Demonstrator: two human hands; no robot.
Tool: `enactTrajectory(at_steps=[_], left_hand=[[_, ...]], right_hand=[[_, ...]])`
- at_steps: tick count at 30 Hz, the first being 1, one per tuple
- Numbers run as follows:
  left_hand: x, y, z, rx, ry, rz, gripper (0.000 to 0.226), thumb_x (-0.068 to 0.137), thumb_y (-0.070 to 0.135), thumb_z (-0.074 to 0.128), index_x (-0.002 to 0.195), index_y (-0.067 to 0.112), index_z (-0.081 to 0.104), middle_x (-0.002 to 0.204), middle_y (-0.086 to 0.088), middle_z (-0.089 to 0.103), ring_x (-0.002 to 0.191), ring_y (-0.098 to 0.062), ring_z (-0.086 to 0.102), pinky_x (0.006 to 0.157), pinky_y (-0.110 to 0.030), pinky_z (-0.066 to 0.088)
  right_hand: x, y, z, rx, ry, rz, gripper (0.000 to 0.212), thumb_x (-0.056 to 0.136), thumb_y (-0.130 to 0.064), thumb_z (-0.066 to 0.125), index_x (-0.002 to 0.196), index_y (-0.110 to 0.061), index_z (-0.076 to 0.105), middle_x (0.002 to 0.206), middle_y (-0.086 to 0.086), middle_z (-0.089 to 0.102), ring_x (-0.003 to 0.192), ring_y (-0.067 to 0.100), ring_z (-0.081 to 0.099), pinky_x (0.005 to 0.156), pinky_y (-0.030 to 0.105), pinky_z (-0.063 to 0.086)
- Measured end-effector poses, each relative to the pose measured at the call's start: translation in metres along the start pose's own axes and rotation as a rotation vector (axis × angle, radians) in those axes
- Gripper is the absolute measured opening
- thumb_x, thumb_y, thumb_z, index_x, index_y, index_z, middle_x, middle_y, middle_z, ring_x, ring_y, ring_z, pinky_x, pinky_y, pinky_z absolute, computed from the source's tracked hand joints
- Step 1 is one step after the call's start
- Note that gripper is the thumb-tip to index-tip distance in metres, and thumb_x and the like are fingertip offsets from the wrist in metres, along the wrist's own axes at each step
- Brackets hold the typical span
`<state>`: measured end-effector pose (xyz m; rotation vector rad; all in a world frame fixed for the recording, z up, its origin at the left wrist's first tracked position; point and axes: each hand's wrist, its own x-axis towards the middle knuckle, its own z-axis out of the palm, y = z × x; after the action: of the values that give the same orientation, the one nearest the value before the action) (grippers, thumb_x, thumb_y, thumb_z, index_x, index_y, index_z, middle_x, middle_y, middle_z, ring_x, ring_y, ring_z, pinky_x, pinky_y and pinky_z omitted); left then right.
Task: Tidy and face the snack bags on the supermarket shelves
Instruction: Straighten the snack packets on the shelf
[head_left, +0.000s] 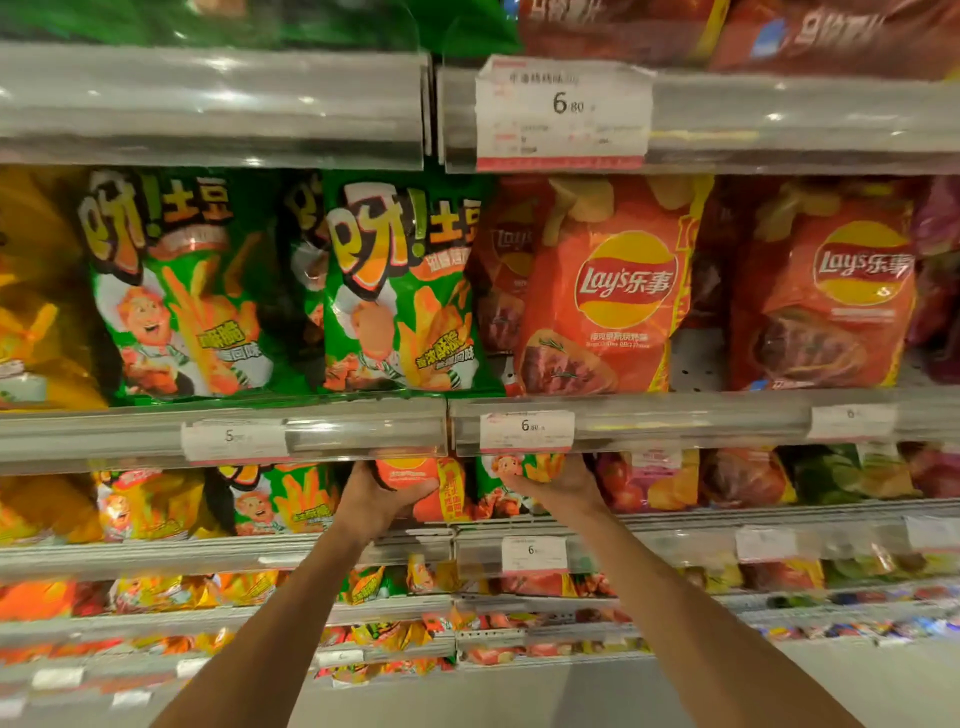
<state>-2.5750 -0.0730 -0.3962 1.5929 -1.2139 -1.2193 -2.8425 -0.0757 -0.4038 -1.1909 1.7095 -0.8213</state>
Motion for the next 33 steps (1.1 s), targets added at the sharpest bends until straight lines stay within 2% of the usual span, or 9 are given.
enactTrajectory(at_steps=[3,5,7,11,15,22,25,30,33], left_hand=[[0.001,0.001,0.002,-0.065,-0.016,-0.013,0.055,0.070,0.002,0.087,0.116,0.001,0.059,0.086,-0.007,0.076,0.067,-0.013,0.073,0.050,-0.021,0.056],[0.000,0.002,0.003,-0.093,-0.010,-0.016,0.064,0.070,0.002,0.087,0.124,0.003,0.053,0.101,-0.012,0.072,0.081,-0.018,0.073,0.056,-0.024,0.058],[-0.003,0.005,0.004,-0.105,0.010,-0.018,0.067,0.069,0.002,0.088,0.125,0.007,0.051,0.107,-0.012,0.069,0.088,-0.019,0.070,0.056,-0.023,0.057],[-0.005,0.004,0.001,-0.127,0.054,-0.039,0.051,0.066,0.003,0.089,0.104,0.018,0.057,0.093,-0.001,0.069,0.073,-0.006,0.068,0.050,-0.017,0.054],[-0.009,0.003,-0.005,-0.122,0.077,-0.031,0.059,0.063,0.011,0.092,0.110,0.018,0.059,0.098,0.001,0.070,0.087,-0.014,0.069,0.068,-0.026,0.058],[-0.018,0.007,0.005,-0.112,0.174,-0.002,0.077,0.058,0.018,0.096,0.121,0.017,0.051,0.106,0.000,0.067,0.098,-0.021,0.067,0.075,-0.038,0.061],[-0.020,0.012,0.022,-0.051,0.200,0.027,0.081,0.059,0.020,0.096,0.126,0.014,0.051,0.112,-0.007,0.067,0.102,-0.025,0.067,0.082,-0.045,0.060],[-0.024,0.021,0.065,-0.001,0.193,0.062,0.071,0.062,0.020,0.095,0.118,0.015,0.052,0.098,-0.003,0.070,0.077,-0.012,0.070,0.050,-0.018,0.055],[-0.025,0.027,0.092,0.039,0.141,0.097,0.072,0.063,0.022,0.094,0.120,0.016,0.051,0.106,0.001,0.068,0.094,-0.019,0.068,0.078,-0.033,0.060]], right_hand=[[0.005,0.003,0.001,-0.009,0.006,-0.018,0.062,0.063,-0.031,0.097,0.115,-0.031,0.064,0.115,-0.012,0.071,0.114,0.010,0.063,0.094,0.014,0.049],[0.003,0.001,0.001,-0.015,0.010,-0.010,0.051,0.063,-0.033,0.096,0.102,-0.037,0.064,0.103,-0.019,0.070,0.104,0.007,0.064,0.077,0.005,0.046],[-0.002,-0.004,0.002,-0.026,0.011,-0.001,0.054,0.065,-0.035,0.095,0.110,-0.029,0.065,0.111,-0.009,0.071,0.108,0.013,0.065,0.082,0.015,0.047],[-0.018,-0.014,0.006,-0.106,0.102,0.013,0.076,0.069,-0.045,0.091,0.128,-0.010,0.058,0.123,0.005,0.066,0.117,0.023,0.062,0.092,0.031,0.052],[-0.030,-0.021,0.007,-0.164,0.189,-0.005,0.081,0.070,-0.053,0.088,0.127,-0.005,0.057,0.131,0.013,0.065,0.122,0.032,0.061,0.100,0.043,0.052],[-0.042,-0.018,-0.018,-0.107,0.294,-0.057,0.085,0.068,-0.053,0.089,0.134,-0.014,0.053,0.125,0.006,0.068,0.120,0.029,0.063,0.099,0.038,0.051],[-0.050,-0.007,-0.034,-0.067,0.307,-0.067,0.061,0.067,-0.052,0.090,0.111,-0.023,0.059,0.094,-0.012,0.071,0.099,0.019,0.069,0.085,0.031,0.053],[-0.072,0.018,-0.067,0.022,0.312,-0.026,0.064,0.069,-0.045,0.091,0.115,-0.012,0.059,0.095,-0.003,0.072,0.094,0.022,0.070,0.081,0.037,0.057],[-0.087,0.035,-0.087,0.057,0.329,-0.045,0.053,0.073,-0.038,0.090,0.112,-0.016,0.061,0.087,-0.010,0.072,0.086,0.015,0.070,0.083,0.035,0.058]])
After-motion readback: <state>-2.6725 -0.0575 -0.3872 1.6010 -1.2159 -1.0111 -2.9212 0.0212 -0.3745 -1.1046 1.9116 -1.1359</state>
